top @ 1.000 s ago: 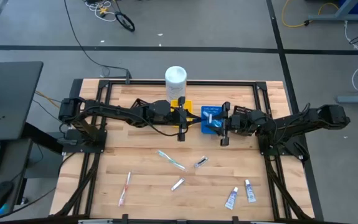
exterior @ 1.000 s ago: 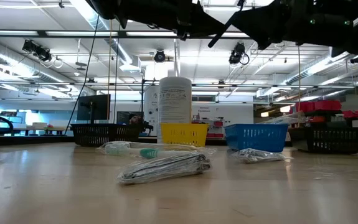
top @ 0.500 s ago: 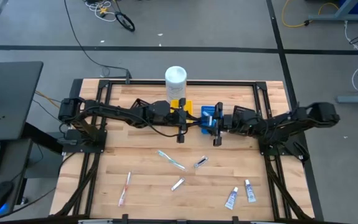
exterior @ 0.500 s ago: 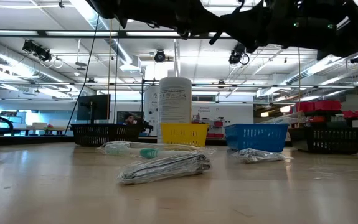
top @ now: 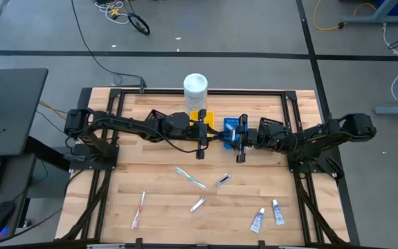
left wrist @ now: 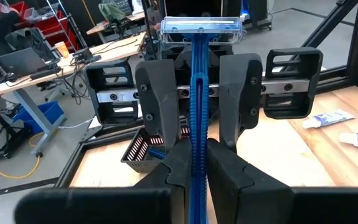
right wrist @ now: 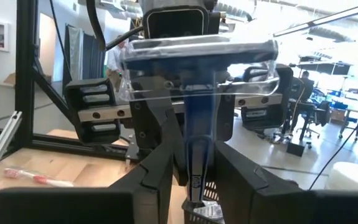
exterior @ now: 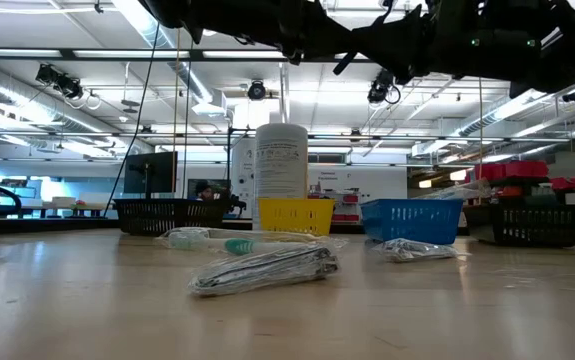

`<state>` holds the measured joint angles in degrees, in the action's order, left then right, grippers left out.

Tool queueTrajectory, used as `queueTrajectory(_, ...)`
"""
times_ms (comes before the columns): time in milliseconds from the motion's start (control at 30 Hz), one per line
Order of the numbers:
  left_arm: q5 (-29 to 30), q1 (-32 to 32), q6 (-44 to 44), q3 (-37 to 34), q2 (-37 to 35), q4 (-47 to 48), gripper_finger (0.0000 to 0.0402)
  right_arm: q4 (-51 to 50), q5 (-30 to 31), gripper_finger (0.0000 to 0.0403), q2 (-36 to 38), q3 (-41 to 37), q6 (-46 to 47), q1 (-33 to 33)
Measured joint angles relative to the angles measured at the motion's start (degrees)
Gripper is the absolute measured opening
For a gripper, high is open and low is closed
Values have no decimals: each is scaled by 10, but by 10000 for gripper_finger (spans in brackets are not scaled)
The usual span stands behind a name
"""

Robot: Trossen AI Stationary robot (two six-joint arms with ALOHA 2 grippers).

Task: Pick & Place Travel size toiletries
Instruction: Put the blue razor into the right black bin

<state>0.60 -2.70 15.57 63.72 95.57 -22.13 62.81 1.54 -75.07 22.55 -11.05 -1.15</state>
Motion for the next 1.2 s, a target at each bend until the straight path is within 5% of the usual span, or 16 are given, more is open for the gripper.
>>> queueTrajectory(1200,26,0,-2,-3,3,22,43,-40,1,112,54,2,-10,0)
